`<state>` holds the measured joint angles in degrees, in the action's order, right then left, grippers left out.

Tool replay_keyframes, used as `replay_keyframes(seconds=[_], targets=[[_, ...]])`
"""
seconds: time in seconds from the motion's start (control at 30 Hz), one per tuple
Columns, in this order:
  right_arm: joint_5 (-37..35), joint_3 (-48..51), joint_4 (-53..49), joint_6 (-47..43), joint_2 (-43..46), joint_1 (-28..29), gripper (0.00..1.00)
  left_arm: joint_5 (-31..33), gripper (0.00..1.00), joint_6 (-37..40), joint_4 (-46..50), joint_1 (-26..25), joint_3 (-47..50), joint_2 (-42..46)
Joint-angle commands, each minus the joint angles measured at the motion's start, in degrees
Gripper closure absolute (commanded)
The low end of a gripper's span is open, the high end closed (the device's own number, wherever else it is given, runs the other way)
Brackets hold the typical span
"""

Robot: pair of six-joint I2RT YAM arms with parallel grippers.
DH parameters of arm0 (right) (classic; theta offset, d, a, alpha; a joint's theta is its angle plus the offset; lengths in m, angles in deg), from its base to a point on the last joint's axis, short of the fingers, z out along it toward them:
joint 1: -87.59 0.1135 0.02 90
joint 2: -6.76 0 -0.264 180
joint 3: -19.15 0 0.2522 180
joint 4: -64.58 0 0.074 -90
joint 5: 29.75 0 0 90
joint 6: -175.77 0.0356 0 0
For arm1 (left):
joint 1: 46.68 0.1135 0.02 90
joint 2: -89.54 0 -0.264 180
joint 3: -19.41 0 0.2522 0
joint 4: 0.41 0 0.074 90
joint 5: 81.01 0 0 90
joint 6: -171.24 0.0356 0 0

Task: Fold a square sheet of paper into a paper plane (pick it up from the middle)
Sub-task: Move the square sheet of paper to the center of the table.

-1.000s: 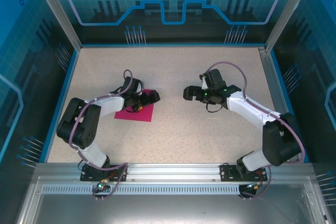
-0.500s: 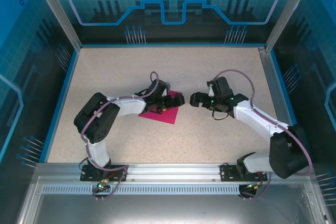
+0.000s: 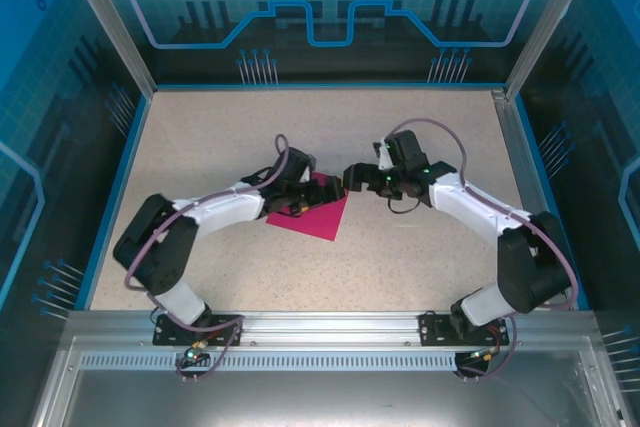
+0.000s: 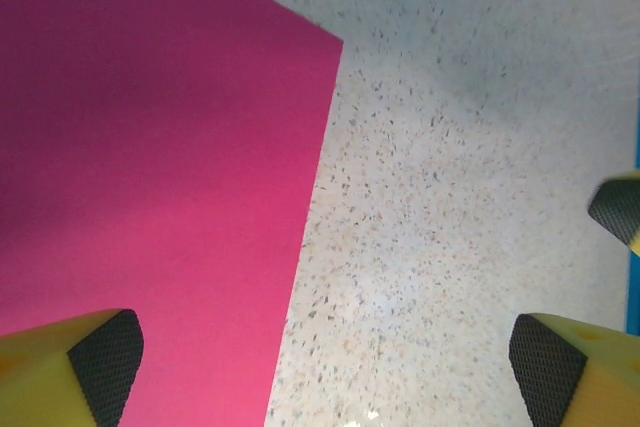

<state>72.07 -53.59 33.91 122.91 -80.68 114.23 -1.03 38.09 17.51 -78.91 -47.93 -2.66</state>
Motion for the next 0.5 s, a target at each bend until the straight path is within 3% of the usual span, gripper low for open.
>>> replay_keyframes(seconds=[0.0,0.3,0.47], targets=[[0.3,-4.3,-0.4,1.2,-5.7,3.0,0.07,-0.1,0.01,2.0,1.3,3.4,3.9,7.1],[1.7,-18.0,-3.1,3.2,-20.7,7.2,0.22,-0.1,0.01,6.9,4.8,14.9,12.6,20.1],[1.5,-24.4,-5.5,3.1,-27.5,9.4,0.26,3.4,0.02,9.5,6.5,17.6,15.1,25.6]])
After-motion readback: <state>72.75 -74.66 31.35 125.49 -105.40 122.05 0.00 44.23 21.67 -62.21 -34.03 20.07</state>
